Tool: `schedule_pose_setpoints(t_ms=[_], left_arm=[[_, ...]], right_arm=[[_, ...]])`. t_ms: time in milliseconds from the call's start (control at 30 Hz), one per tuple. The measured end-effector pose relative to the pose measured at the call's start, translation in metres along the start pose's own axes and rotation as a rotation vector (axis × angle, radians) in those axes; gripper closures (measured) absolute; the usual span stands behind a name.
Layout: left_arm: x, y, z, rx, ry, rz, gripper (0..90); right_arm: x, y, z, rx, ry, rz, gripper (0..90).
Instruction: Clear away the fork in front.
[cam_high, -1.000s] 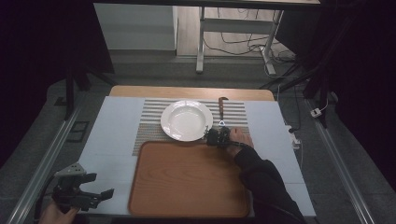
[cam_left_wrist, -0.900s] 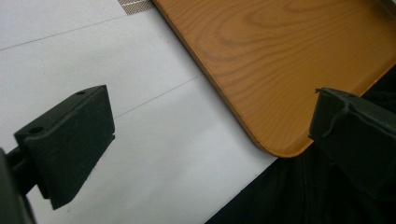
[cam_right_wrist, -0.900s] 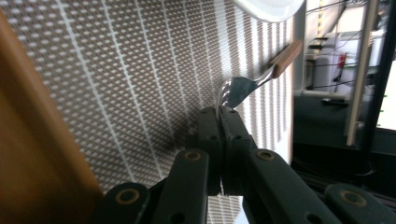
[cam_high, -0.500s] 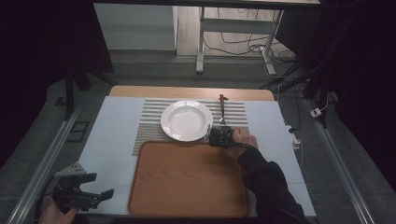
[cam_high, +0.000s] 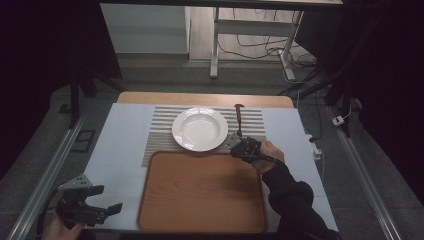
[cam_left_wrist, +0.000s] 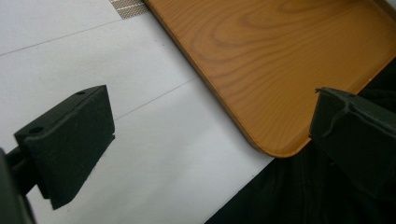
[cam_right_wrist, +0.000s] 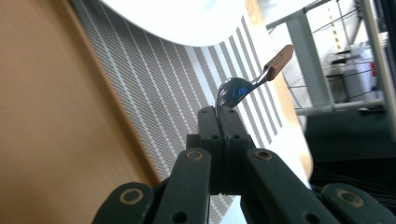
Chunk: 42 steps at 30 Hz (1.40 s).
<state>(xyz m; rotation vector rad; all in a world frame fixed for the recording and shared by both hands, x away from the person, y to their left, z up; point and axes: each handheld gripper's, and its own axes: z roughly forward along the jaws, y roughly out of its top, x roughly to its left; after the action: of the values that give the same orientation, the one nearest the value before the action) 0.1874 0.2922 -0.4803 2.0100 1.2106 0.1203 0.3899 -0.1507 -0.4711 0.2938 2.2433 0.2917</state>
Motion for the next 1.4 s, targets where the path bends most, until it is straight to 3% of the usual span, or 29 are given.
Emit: schedule_pose_setpoints(t_ms=[33,100,233,367,433,467,700,967,1133,1400], left_arm=[[0.0,0.0,0.0,0.0,0.001,0.001,0.0],[0.0,0.0,0.0,-0.002,-0.006,0.0,0.0],[-0.001,0.001,0.0,-0.002,-0.02,0.005,0.0],[-0.002,0.002,0.001,-0.006,-0.034,0.013,0.0],[-0.003,0.003,0.001,-0.007,-0.036,0.015,0.0],[-0.003,0.003,0.001,-0.007,-0.039,0.018,0.0],[-0.005,0.008,0.001,-0.029,-0.063,0.05,0.0],[-0.009,0.023,0.005,-0.052,-0.119,0.108,0.0],[-0.015,0.036,0.011,-0.064,-0.144,0.146,0.0],[-0.024,0.058,0.026,-0.01,-0.162,0.21,0.0]], right_arm=[[-0.001,-0.001,-0.004,-0.012,0.014,0.014,89.9],[-0.002,-0.005,-0.017,-0.054,0.057,0.092,89.9],[-0.003,-0.007,-0.028,-0.098,0.097,0.144,89.9],[-0.006,-0.01,-0.043,-0.165,0.163,0.208,89.9],[-0.007,-0.013,-0.053,-0.21,0.213,0.265,89.9],[-0.007,-0.013,-0.053,-0.21,0.213,0.265,89.9],[-0.011,-0.029,-0.074,-0.324,0.333,0.371,89.9],[-0.011,-0.048,-0.095,-0.43,0.469,0.486,89.9],[-0.007,-0.054,-0.104,-0.47,0.524,0.49,89.9],[0.004,-0.054,-0.114,-0.526,0.642,0.471,89.9]])
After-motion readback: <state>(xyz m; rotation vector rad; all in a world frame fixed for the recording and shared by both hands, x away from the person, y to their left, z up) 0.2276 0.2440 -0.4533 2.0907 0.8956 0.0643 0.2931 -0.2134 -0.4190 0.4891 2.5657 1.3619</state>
